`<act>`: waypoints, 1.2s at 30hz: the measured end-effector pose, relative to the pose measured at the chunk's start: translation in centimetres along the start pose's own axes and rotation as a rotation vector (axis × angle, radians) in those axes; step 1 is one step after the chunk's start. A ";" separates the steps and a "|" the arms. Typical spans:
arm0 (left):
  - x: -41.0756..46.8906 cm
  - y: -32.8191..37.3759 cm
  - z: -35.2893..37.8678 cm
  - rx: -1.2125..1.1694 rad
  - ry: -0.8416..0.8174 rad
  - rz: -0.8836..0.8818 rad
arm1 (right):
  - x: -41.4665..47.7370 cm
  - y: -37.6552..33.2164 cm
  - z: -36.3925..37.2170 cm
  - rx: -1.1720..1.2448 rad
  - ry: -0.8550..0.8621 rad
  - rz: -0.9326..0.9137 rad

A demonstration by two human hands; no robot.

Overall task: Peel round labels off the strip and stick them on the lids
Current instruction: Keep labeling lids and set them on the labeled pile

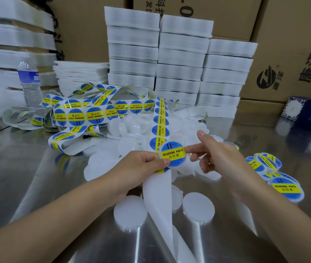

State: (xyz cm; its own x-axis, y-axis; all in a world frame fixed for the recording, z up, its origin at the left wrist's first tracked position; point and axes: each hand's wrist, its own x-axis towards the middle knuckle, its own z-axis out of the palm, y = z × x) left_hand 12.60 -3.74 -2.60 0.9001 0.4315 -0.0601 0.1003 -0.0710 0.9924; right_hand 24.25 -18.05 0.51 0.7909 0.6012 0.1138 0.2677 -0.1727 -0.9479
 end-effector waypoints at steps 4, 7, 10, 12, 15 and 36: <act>0.0 0.1 0.1 0.001 0.001 0.006 | -0.3 0.3 0.0 -0.140 0.096 -0.125; -0.1 0.2 0.1 -0.006 -0.012 0.002 | -0.6 0.6 0.1 -0.215 0.155 -0.203; -0.2 0.2 0.1 -0.024 -0.022 -0.008 | -0.7 0.6 0.2 -0.257 0.145 -0.226; -0.1 0.1 0.1 -0.036 -0.015 -0.016 | -0.7 0.6 0.3 -0.277 0.118 -0.230; 0.0 0.1 0.1 -0.074 -0.016 -0.011 | -0.5 1.0 0.5 -0.267 0.077 -0.227; 0.1 0.3 0.1 -0.107 0.045 -0.031 | -0.1 1.4 0.4 -0.171 -0.049 -0.245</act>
State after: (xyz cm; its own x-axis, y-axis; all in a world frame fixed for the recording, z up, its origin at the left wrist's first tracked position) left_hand 12.75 -3.81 -2.34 0.8771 0.4720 -0.0887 0.0798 0.0388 0.9961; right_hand 24.34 -18.00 -0.92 0.6654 0.6772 0.3142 0.5390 -0.1446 -0.8298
